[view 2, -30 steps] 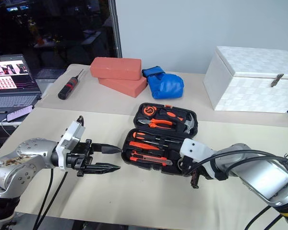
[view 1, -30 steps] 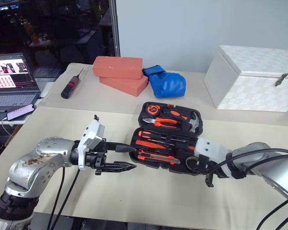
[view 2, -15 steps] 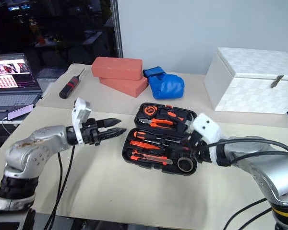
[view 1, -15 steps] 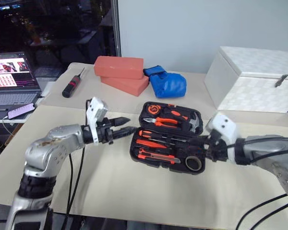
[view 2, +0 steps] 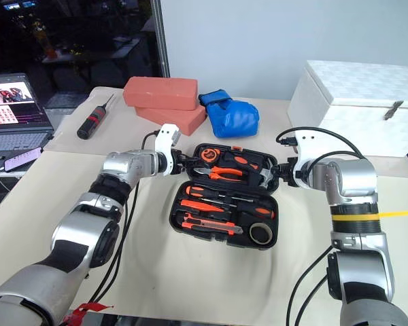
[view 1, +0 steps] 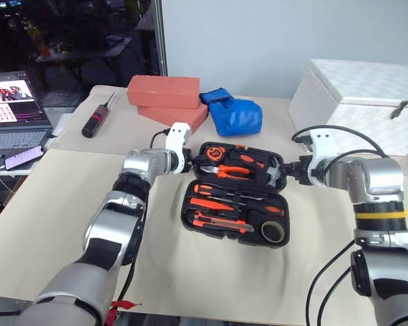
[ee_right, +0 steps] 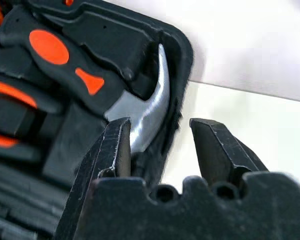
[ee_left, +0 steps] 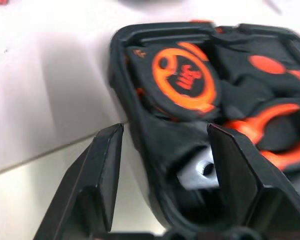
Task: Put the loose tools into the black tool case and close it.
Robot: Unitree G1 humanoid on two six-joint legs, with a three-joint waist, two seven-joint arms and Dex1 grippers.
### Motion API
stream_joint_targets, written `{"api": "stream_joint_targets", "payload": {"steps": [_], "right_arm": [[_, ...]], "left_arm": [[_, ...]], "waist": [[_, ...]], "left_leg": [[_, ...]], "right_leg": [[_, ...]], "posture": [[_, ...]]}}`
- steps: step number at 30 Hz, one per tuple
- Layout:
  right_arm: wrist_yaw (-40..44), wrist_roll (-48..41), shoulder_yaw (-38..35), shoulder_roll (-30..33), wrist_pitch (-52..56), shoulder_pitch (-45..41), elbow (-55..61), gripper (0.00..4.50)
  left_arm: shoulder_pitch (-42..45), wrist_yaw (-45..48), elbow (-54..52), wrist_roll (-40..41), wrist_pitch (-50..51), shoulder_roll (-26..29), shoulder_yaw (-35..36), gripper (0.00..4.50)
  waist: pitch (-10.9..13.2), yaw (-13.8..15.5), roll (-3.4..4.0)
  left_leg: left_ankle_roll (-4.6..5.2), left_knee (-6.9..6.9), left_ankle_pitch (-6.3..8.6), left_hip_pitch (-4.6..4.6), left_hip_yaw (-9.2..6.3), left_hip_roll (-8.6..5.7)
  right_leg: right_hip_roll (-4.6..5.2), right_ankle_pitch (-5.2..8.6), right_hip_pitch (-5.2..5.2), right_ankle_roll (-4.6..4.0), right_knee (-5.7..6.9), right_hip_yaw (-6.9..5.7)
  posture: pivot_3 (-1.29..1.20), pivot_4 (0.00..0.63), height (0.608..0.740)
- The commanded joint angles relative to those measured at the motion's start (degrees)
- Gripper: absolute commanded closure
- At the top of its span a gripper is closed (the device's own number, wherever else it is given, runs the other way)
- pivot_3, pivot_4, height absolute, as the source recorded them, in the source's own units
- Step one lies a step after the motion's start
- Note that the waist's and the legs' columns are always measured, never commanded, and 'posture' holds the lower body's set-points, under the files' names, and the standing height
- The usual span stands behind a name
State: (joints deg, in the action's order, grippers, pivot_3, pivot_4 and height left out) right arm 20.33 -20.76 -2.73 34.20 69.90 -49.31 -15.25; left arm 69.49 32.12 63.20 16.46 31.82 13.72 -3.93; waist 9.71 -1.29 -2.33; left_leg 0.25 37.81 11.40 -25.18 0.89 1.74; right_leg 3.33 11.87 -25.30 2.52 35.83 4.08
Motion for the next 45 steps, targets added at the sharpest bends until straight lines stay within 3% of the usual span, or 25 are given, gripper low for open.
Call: {"api": "stream_joint_targets", "payload": {"steps": [1, 5, 7, 14, 19, 22, 23, 26, 31, 38, 41, 44, 45], "right_arm": [[2.4, 1.4, 1.6, -0.6, -2.5, -2.0, -4.0, 2.65], [3.2, 3.1, 2.4, -0.5, -3.5, -1.6, -6.0, 3.91], [3.7, 3.2, 1.8, -0.2, -3.2, -0.9, -5.2, 4.41], [7.2, -1.7, -2.2, -3.2, -1.5, 2.3, 5.2, 4.41], [8.8, -1.8, -1.5, -5.9, -9.7, 5.9, 17.4, 4.41], [9.6, 0.6, -0.6, -6.6, -18.8, 7.8, 20.4, 4.41], [9.7, -1.2, -3.7, -9.6, -24.4, 8.1, 19.6, 4.41], [9.2, -1.7, -6.1, -11.4, -27.4, 7.2, 16.9, 4.41], [11.9, 0.6, -5.0, -11.6, -34.2, 6.5, 16.5, 4.41], [17.9, 1.6, -3.4, -5.7, -39.6, 24.2, 29.8, 4.41], [19.5, 0.2, -5.0, -4.3, -41.7, 32.0, 35.8, 4.41], [22.2, 2.6, -4.6, -0.4, -45.6, 38.9, 41.0, 4.41], [22.8, 3.2, -4.6, 0.8, -46.5, 40.7, 42.2, 4.47]], "left_arm": [[2.9, -0.1, 6.0, -2.6, -3.9, -0.3, 2.0, 2.77], [3.9, 3.3, 7.9, -3.3, -4.6, -1.2, 3.5, 4.26], [4.2, 4.9, 7.9, -3.4, -4.6, -1.4, 4.4, 4.50], [1.6, 13.5, 1.3, -3.6, 0.3, 1.1, 4.7, 4.50], [-10.3, 16.9, -23.6, -0.2, 8.8, 5.4, 3.8, 4.50], [-18.9, 13.2, -40.4, -1.0, 2.7, 6.4, 4.4, 4.50], [-20.5, 12.0, -43.8, -1.0, 1.0, 6.2, 5.0, 4.50], [-22.9, 9.3, -48.4, -1.9, -0.8, 5.8, 5.7, 4.50], [-29.5, 9.6, -52.7, -6.9, -15.9, 7.4, 3.1, 4.50], [-37.2, 15.2, -52.9, -12.7, -30.6, 14.1, 0.1, 4.50], [-39.7, 17.4, -54.0, -12.8, -32.0, 17.0, -0.3, 4.50], [-43.9, 25.1, -59.4, -5.9, -23.0, 22.6, 1.4, 4.50], [-45.2, 28.0, -61.5, -2.2, -18.2, 25.0, 2.6, 4.15]], "waist": [[0.0, 0.1, 0.00], [0.0, -0.3, 0.01], [0.0, -0.5, 0.01], [0.0, -1.3, 0.02], [0.0, -2.8, 0.07], [0.1, -2.8, 0.18], [0.1, -2.6, 0.17], [0.2, -2.0, 0.19], [0.2, -1.0, 0.21], [0.2, 0.2, 0.23], [0.1, 0.2, 0.29], [0.0, -0.1, 0.33], [0.0, -0.3, 0.33]], "left_leg": [[0.00, 0.00, 0.00, -0.05, -0.03, 0.01], [-0.01, 0.03, 0.00, -0.05, 0.01, -0.02], [-0.02, 0.05, -0.01, 0.02, 0.00, -0.03], [-0.10, 0.05, -0.06, 0.07, -0.17, -0.02], [-0.09, -0.06, -0.05, 0.01, -0.18, 0.07], [-0.10, -0.08, -0.05, -0.01, -0.18, 0.08], [-0.11, -0.07, -0.06, -0.01, -0.16, 0.07], [-0.25, 0.06, -0.15, -0.01, -0.16, 0.04], [-0.41, 0.06, -0.42, 0.01, -0.13, 0.03], [-0.40, -0.03, -0.39, -0.03, -0.13, 0.06], [-0.35, -0.01, -0.31, 0.03, -0.05, 0.08], [-0.36, 0.00, -0.31, 0.45, -0.02, 0.10], [-0.36, 0.00, -0.31, 0.72, 0.00, 0.12]], "right_leg": [[0.00, 0.00, -0.01, 0.00, 0.05, -0.05], [0.06, -0.04, 0.08, 0.07, -0.05, -0.04], [0.06, -0.04, 0.08, 0.06, 0.02, -0.04], [-0.02, -0.05, 0.09, 0.02, 0.17, -0.10], [-0.07, -0.05, 0.01, 0.01, 0.38, -0.06], [-0.06, -0.07, -0.06, -0.02, 0.38, -0.04], [-0.04, -0.08, -0.06, -0.03, 0.32, -0.04], [-0.01, -0.15, -0.06, -0.04, 0.28, -0.05], [-0.01, -0.38, -0.03, -0.03, 0.25, -0.05], [-0.01, -0.35, 0.01, 0.01, 0.09, -0.11], [0.00, -0.34, 0.10, 0.02, 0.00, -0.07], [-0.01, -0.29, 0.41, -0.01, 0.07, -0.06], [-0.02, -0.20, 0.64, -0.04, 0.09, -0.06]], "posture": [[0.00, 0.150, 0.740], [0.00, 0.150, 0.740], [0.00, 0.150, 0.740], [0.00, 0.150, 0.740], [0.00, 0.150, 0.740], [0.00, 0.150, 0.740], [0.00, 0.150, 0.740], [0.00, 0.150, 0.740], [0.00, 0.150, 0.740], [0.00, 0.150, 0.740], [0.00, 0.150, 0.740], [0.00, 0.150, 0.740], [0.00, 0.150, 0.740]]}}
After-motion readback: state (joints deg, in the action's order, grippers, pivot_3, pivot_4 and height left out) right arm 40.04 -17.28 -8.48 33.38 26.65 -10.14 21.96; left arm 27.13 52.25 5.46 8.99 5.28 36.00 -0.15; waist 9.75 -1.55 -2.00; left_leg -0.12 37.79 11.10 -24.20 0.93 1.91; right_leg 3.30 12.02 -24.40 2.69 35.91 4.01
